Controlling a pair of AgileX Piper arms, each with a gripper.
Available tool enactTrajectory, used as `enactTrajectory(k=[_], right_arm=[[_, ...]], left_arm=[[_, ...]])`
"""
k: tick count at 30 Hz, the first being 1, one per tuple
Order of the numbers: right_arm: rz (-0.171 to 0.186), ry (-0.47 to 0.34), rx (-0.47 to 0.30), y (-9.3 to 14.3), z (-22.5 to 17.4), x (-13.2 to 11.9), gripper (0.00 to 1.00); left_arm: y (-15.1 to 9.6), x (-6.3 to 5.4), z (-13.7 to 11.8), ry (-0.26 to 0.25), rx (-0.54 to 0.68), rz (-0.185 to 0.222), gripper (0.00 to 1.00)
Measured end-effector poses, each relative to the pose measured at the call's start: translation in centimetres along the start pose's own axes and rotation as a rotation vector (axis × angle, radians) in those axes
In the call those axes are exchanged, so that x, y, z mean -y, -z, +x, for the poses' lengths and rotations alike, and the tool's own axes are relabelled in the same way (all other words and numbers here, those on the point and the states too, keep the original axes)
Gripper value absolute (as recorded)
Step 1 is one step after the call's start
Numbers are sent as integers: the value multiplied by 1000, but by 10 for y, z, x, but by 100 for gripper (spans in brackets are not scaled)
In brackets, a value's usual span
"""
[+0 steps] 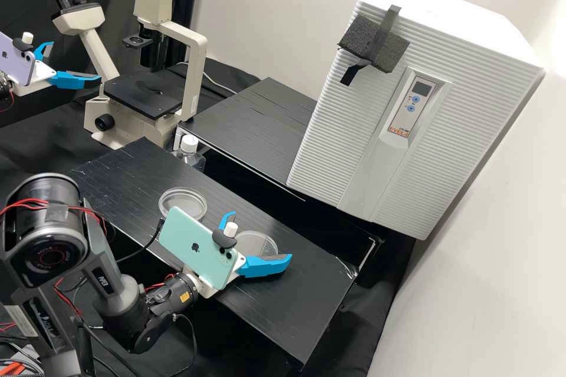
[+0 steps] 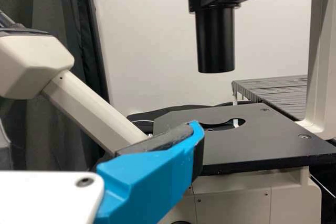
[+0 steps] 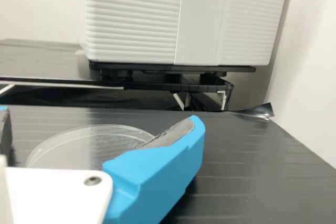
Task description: Close the petri dish lid.
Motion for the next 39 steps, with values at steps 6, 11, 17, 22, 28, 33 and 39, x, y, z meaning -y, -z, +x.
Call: enactTrajectory(k=[6, 11, 17, 22, 28, 33, 39], right_arm=[[-1, 0, 1, 0, 0, 0, 0], [-1, 0, 1, 0, 0, 0, 0], [3, 7, 4, -1, 0, 1, 0], [2, 11, -8, 0, 1, 2, 0], [3, 16, -13, 1, 1, 3, 0], [25, -1, -25, 4, 0, 0, 0], [62, -32, -38, 8, -3, -6, 0]], left_arm=[[0, 0, 0, 0, 0, 0, 100], [0, 0, 0, 0, 0, 0, 100], [0, 0, 0, 0, 0, 0, 100], [0, 0, 0, 0, 0, 0, 100], [0, 0, 0, 0, 0, 0, 100], [0, 0, 0, 0, 0, 0, 100], [0, 0, 0, 0, 0, 0, 100]])
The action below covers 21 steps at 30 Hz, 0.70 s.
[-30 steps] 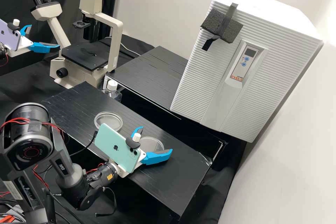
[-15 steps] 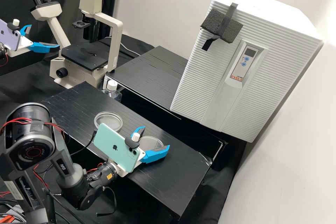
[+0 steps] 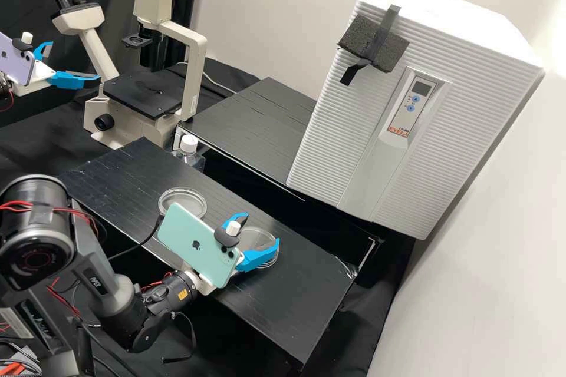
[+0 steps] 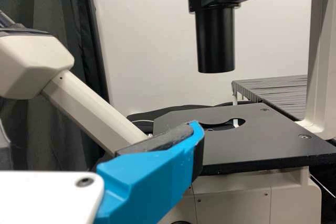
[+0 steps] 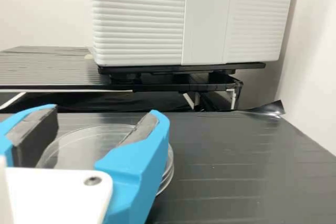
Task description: Close the petri dish lid.
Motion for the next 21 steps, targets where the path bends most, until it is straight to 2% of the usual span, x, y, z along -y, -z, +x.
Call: enactTrajectory(k=[3, 8, 13, 14, 17, 21], right_arm=[[12, -11, -9, 3, -1, -2, 0], [8, -27, -27, 7, -3, -5, 0], [27, -58, -48, 13, -5, -8, 0], [30, -63, -49, 13, -5, -9, 100], [30, -80, -48, 15, -4, -8, 100], [-15, -90, -49, 17, -3, -8, 100]], left_arm=[[0, 0, 0, 0, 0, 0, 100], [0, 0, 0, 0, 0, 0, 100], [0, 0, 0, 0, 0, 0, 100], [0, 0, 0, 0, 0, 0, 100], [0, 0, 0, 0, 0, 0, 100], [0, 0, 0, 0, 0, 0, 100]])
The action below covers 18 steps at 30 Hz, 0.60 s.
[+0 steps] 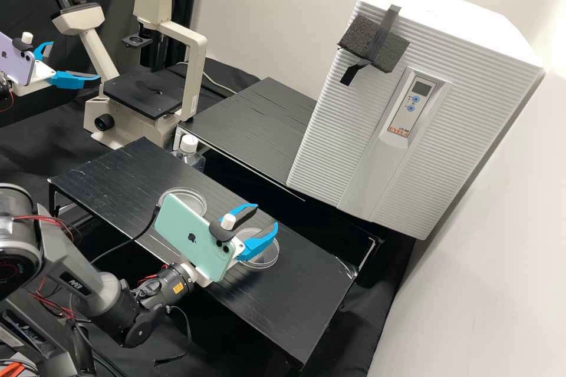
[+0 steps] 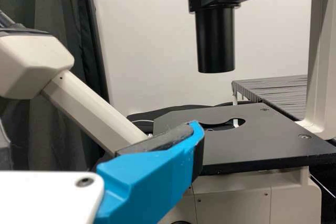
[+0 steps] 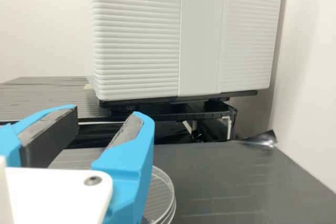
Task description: Close the petri dish lid.
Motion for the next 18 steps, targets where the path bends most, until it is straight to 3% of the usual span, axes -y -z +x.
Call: enactTrajectory(k=[12, 18], right_arm=[[-109, 98, 14, 2, -21, -11, 100], [-115, 141, 56, -7, -31, -14, 100]], left_arm=[[0, 0, 0, 0, 0, 0, 100], [0, 0, 0, 0, 0, 0, 100]])
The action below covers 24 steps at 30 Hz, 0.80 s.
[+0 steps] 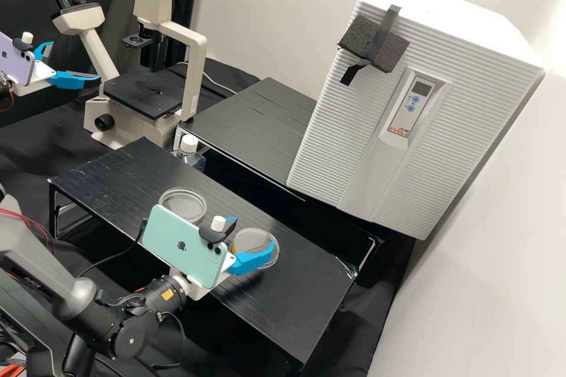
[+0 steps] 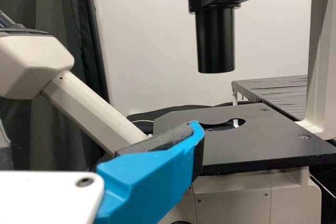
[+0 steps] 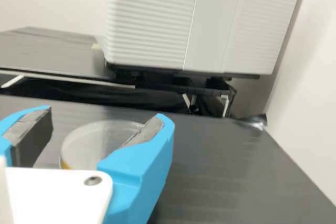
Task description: Close the petri dish lid.
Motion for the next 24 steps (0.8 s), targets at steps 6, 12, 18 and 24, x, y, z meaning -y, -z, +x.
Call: enactTrajectory(k=[6, 12, 18, 24], right_arm=[[-21, 37, 4, -1, -2, 2, 100], [-10, 41, 12, -3, -2, 3, 100], [16, 68, 2, -5, 1, 6, 100], [65, 69, 5, -13, 7, 9, 100]], left_arm=[[0, 0, 0, 0, 0, 0, 100], [0, 0, 0, 0, 0, 0, 100], [0, 0, 0, 0, 0, 0, 100], [0, 0, 0, 0, 0, 0, 100]])
